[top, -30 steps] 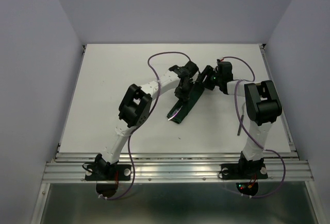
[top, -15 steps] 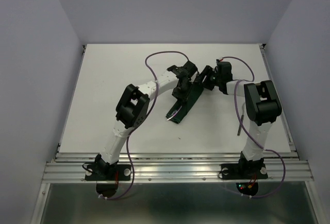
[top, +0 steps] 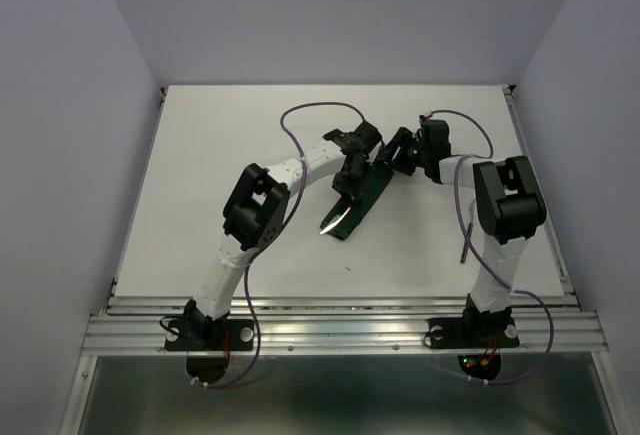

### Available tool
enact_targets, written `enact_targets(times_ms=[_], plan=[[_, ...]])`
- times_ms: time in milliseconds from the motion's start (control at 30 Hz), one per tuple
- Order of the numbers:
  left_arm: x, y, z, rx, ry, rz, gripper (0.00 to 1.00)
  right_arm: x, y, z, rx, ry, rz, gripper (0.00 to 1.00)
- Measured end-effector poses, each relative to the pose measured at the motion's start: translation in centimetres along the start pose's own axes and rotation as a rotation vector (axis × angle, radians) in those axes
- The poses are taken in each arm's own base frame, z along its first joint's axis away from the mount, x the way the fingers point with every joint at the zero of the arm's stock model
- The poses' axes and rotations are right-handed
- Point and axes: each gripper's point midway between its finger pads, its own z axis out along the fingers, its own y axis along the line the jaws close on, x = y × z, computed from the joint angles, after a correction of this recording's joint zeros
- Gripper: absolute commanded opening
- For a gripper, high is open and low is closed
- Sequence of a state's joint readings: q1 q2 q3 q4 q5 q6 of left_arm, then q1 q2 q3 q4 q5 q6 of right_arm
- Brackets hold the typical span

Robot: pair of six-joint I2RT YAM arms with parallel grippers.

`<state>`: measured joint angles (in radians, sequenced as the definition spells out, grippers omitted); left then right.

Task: Fold the napkin into a case and place the utensils inside
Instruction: Stuff the knife into the folded napkin.

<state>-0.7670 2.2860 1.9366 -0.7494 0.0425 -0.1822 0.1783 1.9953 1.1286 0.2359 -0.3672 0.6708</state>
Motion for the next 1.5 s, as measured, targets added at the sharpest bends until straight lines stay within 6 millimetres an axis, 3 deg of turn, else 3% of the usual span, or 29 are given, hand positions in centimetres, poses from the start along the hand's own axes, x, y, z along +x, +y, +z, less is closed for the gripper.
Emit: enact_targets(times_ms=[367,633,767,1133,1500], plan=[[0.8,-0.3,0.3,-0.002,0.018,0.009,0.38,0.0,0.0,0.0,0.0,0.0,0.0,0.63],[0.9,-0.2,0.4,-0.01,0.02,0.011,0.17,0.0,0.0,0.0,0.0,0.0,0.0,0.63],[0.8,0.0,0.4,-0.016,0.019,0.012,0.14,0.0,0.0,0.0,0.0,0.0,0.0,0.63],[-1.6,-0.1,-1.5,-0.028,-0.042,0.028,0.13,0.1,0.1,0.0,-0.003,0.003,-0.001,0.62],[-1.5,-0.1,-0.3,-0.033,-0.021,0.046,0.13,0.1,0.1,0.0,-0.005,0.006,-0.001,0.62]])
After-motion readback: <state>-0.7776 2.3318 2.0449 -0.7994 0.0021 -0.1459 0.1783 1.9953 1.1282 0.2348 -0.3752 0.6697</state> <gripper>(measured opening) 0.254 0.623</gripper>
